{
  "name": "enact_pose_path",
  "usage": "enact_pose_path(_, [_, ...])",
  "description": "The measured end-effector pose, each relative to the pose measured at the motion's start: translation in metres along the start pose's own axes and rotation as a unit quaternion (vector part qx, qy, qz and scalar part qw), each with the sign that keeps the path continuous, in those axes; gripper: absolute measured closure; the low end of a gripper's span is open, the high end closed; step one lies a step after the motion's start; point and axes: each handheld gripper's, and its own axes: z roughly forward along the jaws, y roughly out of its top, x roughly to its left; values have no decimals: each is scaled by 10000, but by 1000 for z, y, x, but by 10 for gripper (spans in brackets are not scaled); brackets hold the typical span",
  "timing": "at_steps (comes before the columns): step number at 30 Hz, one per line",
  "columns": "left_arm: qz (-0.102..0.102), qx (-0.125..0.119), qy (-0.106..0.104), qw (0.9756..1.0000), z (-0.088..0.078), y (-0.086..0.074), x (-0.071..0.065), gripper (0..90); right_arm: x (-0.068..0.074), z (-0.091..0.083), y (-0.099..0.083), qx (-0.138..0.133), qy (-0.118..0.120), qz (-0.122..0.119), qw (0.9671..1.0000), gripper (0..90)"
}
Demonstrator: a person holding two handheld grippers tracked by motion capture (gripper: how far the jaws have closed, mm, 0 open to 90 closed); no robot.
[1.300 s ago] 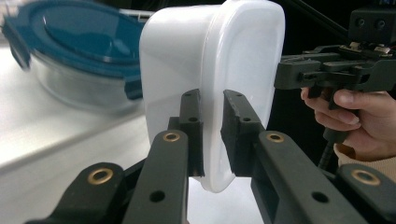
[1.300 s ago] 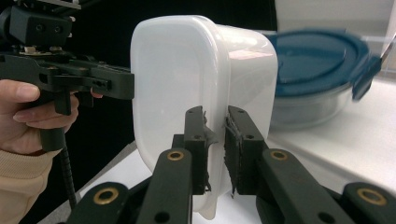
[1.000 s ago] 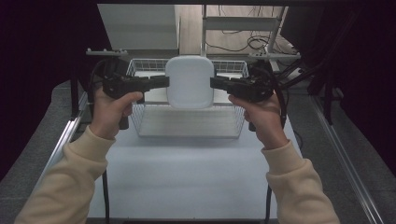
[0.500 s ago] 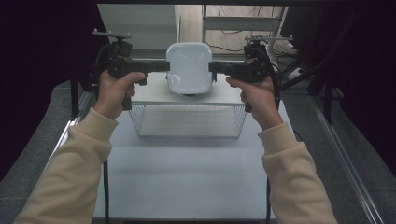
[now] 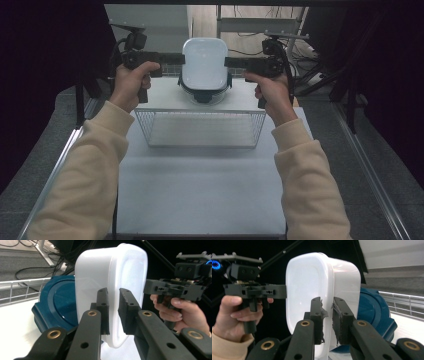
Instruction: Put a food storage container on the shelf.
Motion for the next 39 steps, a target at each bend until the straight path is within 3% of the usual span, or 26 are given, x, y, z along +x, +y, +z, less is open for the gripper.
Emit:
enact_pose_path(5, [-388, 54, 1, 9992, 9, 8, 12, 760, -16, 10, 3, -83, 57, 462, 9989, 744])
enact_pose_path(10, [-884, -57, -168, 9959, 16, 11, 32, 741, -31, 20, 4, -217, 210, 920, 9953, 745])
enact_pose_path(14, [-1074, -134, -251, 9938, 22, 11, 44, 735, -40, 26, 4, -295, 292, 1166, 9923, 736])
enact_pose_path(24, [-1305, -173, -431, 9904, 28, 8, 57, 704, -49, 32, 2, -310, 323, 1401, 9891, 707])
enact_pose_path(27, [-1240, -139, -380, 9915, 28, 8, 55, 670, -47, 31, 2, -287, 305, 1384, 9895, 669])
enact_pose_path(29, [-1153, -299, -238, 9926, 24, 8, 51, 562, -45, 29, 2, -369, 281, 1312, 9903, 559])
enact_pose_path(32, [-633, -495, 155, 9966, 9, 6, 38, 372, -39, 17, 4, -591, 137, 1118, 9919, 387])
enact_pose_path(34, [-169, -628, 350, 9973, -6, -3, 27, 331, -33, 2, 4, -627, -46, 821, 9946, 360])
enact_pose_path(35, [-34, -653, 389, 9971, -11, -7, 25, 312, -29, -7, 2, -623, -140, 538, 9965, 352])
enact_pose_path(39, [535, -526, 665, 9950, -32, -38, 15, 294, -17, -33, -10, -486, -468, -194, 9975, 327])
